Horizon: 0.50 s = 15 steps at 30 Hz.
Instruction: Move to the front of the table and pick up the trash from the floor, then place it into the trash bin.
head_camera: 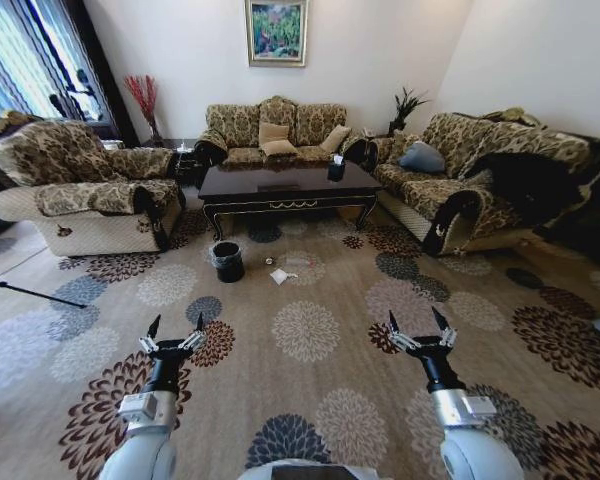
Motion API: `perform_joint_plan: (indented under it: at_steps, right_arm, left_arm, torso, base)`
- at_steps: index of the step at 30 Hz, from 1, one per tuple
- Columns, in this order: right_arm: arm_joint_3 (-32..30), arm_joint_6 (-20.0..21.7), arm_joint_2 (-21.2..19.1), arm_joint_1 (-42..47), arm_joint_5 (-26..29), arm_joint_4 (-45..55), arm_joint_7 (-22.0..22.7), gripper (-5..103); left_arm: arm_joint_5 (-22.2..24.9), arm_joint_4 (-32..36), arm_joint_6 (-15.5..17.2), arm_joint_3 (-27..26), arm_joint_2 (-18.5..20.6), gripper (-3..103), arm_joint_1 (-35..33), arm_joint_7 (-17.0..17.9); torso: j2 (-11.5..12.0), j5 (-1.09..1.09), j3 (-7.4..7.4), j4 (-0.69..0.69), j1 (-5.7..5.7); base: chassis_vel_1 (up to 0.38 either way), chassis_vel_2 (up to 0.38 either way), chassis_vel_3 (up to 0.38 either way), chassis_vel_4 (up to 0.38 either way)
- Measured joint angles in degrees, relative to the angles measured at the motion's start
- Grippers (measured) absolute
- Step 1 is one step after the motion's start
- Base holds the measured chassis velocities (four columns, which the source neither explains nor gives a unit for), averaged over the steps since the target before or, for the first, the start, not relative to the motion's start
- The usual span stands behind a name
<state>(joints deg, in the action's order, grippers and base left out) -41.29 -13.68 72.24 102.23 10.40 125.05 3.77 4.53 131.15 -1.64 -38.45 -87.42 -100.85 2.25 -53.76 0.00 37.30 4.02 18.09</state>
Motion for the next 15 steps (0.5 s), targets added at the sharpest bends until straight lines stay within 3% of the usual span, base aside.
perform_joint_plan:
  at_steps: [8,15]
  right_arm:
    - [0.25,-0.16,0.10,-0.38,2.59,0.09,2.44,100]
    - [-0.03,-3.66,0.25,-0.17,3.60,-0.25,-0.61,100]
  left_arm:
    - [0.06,-0.11,0.00,0.12,-0.10,100,0.01,0.11]
    - [-0.08,-0.26,-0.01,0.25,-0.15,100,0.04,0.12]
  torso:
    - [1.92,0.00,-1.08,0.00,-0.84]
    - [3.92,0.00,-2.23,0.00,-1.71]
  base:
    - [0.000,0.000,0.000,0.000]
    - [0.000,0.000,0.000,0.000]
